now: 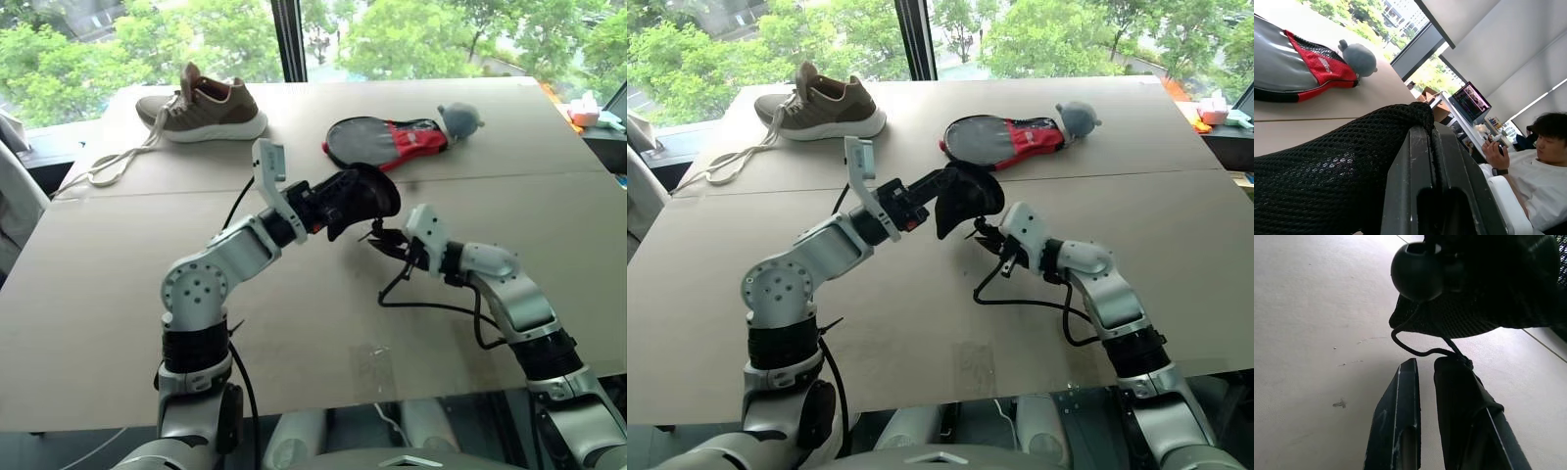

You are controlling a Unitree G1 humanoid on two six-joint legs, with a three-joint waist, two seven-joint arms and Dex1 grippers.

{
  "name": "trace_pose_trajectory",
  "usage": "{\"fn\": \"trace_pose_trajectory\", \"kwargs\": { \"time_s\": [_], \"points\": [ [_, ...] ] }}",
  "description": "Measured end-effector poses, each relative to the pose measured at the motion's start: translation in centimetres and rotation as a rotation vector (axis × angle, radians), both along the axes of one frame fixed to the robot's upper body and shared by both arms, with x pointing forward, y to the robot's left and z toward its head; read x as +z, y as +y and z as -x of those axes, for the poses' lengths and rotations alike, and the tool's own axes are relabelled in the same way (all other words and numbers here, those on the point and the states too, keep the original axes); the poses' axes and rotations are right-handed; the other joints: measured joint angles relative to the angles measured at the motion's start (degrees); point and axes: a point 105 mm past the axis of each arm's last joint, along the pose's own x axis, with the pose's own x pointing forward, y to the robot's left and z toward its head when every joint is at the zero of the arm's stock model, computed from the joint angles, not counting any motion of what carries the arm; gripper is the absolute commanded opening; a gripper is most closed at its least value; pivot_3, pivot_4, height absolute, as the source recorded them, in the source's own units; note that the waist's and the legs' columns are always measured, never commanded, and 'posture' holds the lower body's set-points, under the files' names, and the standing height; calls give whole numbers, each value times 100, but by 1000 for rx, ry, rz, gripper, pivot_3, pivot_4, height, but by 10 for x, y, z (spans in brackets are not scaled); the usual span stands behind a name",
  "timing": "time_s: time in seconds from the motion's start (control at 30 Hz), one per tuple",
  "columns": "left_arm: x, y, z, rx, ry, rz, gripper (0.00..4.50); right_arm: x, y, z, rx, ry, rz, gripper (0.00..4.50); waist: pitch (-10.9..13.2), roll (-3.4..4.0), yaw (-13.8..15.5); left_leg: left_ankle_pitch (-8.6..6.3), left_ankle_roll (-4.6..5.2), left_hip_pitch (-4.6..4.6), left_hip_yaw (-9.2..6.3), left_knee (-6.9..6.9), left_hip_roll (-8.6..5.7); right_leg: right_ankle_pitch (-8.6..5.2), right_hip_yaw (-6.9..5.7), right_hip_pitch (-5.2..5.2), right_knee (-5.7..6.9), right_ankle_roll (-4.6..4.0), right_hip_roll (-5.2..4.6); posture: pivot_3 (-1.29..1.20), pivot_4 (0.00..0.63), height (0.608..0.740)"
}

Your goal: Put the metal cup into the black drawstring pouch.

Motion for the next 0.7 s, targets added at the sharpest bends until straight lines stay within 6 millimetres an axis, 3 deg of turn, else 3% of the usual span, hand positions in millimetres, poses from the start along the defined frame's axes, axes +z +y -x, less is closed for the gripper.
{"fn": "trace_pose_trajectory", "kwargs": {
  "time_s": [0.53,0.6,0.7],
  "points": [
    [0,-1,1,-9,-3,2,0,1,-15,-15,-92,-53,62,606,0,0,-5,0,0,0,1,0,0,0,1,0,0,0,0,0,150,736],
    [0,-1,1,-9,-3,3,0,1,-15,-15,-87,-54,61,1384,0,0,-7,0,0,0,0,-1,0,0,1,0,0,0,0,0,150,736],
    [0,-1,1,-10,-3,3,0,1,-15,-14,-81,-60,57,1384,0,0,-10,0,0,0,1,0,0,0,1,0,0,0,0,0,150,736]
  ]
}}
